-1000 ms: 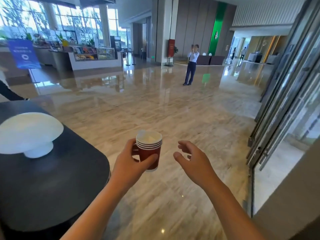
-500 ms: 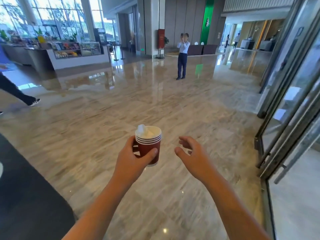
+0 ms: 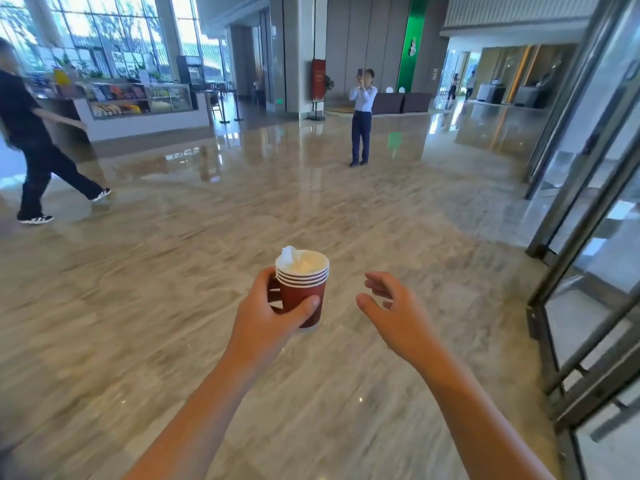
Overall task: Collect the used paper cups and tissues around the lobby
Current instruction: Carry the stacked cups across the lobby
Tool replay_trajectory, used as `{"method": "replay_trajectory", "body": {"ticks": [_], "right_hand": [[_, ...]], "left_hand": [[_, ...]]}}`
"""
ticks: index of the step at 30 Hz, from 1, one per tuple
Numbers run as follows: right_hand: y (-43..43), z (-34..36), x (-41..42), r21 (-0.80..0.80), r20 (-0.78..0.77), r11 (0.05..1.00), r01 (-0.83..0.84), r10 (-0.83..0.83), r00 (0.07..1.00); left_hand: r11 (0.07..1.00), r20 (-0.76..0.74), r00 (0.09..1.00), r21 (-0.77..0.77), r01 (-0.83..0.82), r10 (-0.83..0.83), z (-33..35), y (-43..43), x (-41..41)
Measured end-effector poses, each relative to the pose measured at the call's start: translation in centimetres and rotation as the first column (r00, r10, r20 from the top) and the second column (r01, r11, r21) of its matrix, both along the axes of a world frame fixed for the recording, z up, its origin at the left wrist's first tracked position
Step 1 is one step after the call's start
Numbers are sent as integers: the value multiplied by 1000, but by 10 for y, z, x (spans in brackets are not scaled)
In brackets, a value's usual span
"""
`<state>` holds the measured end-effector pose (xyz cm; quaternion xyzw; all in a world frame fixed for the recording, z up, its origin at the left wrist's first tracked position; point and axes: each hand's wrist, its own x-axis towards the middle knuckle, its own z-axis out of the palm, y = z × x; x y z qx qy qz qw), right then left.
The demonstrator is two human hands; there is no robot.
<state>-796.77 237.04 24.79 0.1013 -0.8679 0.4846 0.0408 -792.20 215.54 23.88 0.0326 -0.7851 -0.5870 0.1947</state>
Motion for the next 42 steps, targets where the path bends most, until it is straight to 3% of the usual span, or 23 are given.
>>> {"method": "replay_trajectory", "body": {"ticks": [9,14,21,32,42], "right_hand": [[41,-2,-198,31,-13,958,284,-283,959],[88,2,-293,45,-16,896,441,-441,897],[170,-36,-462,46,-3,829,557,-557,830],[235,8,-806,33,-23,896,443,-442,897],[322,-20,-1132,101,-2,890,444,-447,895]], "left_hand": [[959,3,959,-17,284,-284,-1,36,-258],[909,-5,910,-52,414,-415,10,88,-389],[849,20,853,-84,522,-522,-23,175,-579],[888,8,895,-118,444,-447,14,239,-900],[897,24,898,-45,439,-438,-26,321,-1232]]}}
